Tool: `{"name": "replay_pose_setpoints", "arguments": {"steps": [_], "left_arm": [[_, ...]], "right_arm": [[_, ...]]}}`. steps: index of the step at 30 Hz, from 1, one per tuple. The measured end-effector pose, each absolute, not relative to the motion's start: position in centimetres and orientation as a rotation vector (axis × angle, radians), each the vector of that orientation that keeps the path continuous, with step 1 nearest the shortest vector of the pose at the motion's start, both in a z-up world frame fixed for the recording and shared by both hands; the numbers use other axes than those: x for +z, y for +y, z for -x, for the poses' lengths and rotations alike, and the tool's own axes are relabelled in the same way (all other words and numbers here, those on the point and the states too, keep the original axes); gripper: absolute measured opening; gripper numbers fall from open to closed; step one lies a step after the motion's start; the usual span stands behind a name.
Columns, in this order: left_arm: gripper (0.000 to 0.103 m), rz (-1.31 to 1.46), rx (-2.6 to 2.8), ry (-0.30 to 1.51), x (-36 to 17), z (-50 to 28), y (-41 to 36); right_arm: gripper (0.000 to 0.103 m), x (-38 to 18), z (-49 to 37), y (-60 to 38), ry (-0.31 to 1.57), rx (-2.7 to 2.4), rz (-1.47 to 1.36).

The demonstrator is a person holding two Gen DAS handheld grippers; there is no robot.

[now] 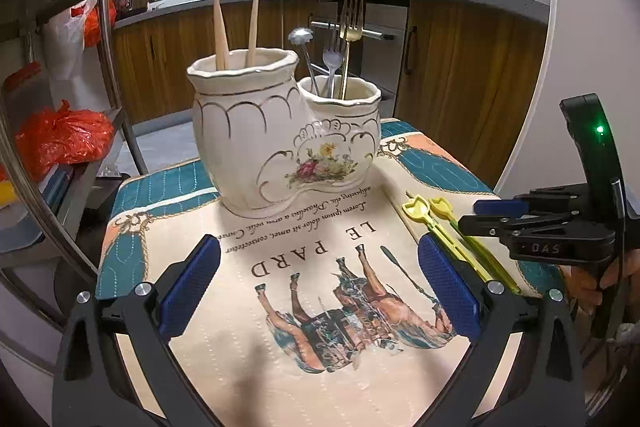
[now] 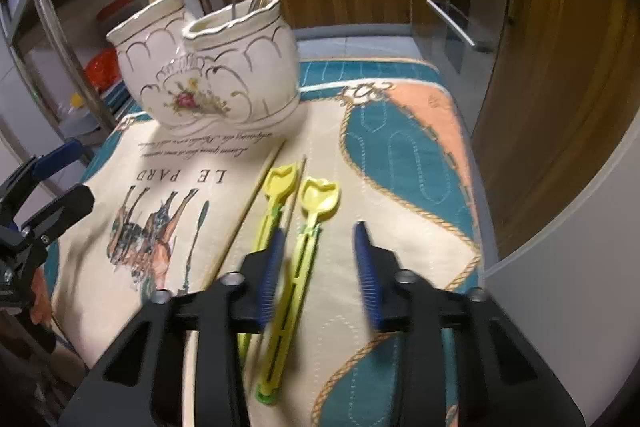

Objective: Organize utensils
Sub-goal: 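Grasp another chopstick with the left tool while the right tool grasps a yellow-handled spoon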

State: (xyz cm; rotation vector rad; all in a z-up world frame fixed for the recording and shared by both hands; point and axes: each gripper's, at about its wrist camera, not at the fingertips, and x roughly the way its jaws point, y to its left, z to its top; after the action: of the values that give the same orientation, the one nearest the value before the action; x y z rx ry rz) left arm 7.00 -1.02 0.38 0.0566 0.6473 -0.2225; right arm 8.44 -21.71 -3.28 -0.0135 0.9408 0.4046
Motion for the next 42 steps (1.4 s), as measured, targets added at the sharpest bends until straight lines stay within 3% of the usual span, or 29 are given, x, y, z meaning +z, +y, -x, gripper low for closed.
{"name": "replay_pose_setpoints", "arguments": {"steps": [6,10,16,18,20,22,27,32,42], "left_arm": [[0.097,-0.069,-0.239,0.674,-0.3,-7.1,-2.7],[0.097,-0.096,-0.241,0.698,-1.1,-7.2,-4.3],[0.097,-0.091,-0.263,0.759,-2.2,-7.3,-5.9],[0.089,-0.102,-0.265,0.778,-2.5,-7.3,-6.4],[0.071,-0.107,-0.279,0.8,-2.8,-7.4,-6.8],[0.061,-0.105,-0.306,0.823,-3.1,-7.4,-7.3],[0.042,-0.167,-0.343,0.84,-3.6,-7.0,-9.2],[0.009,-0.207,-0.36,0.857,-4.0,-6.9,-10.1],[0.005,-0.208,-0.341,0.876,-2.3,-7.4,-5.6]], "right_arm": [[0.024,-3.9,-8.6,-21.0,0.961,0.408,0.031],[0.011,-3.9,-8.6,-20.9,0.951,0.405,0.049],[0.011,-3.6,-8.5,-22.1,0.926,0.408,0.025],[0.011,-3.5,-8.5,-22.4,0.919,0.408,0.017],[0.011,-3.5,-8.5,-22.7,0.914,0.406,0.008],[0.011,-3.4,-8.5,-23.1,0.911,0.407,0.0],[0.011,-3.3,-8.4,-23.5,0.899,0.413,-0.022],[0.011,-3.1,-8.1,-23.6,0.891,0.416,-0.015],[0.011,-2.8,-7.8,-23.6,0.889,0.432,0.01]]}}
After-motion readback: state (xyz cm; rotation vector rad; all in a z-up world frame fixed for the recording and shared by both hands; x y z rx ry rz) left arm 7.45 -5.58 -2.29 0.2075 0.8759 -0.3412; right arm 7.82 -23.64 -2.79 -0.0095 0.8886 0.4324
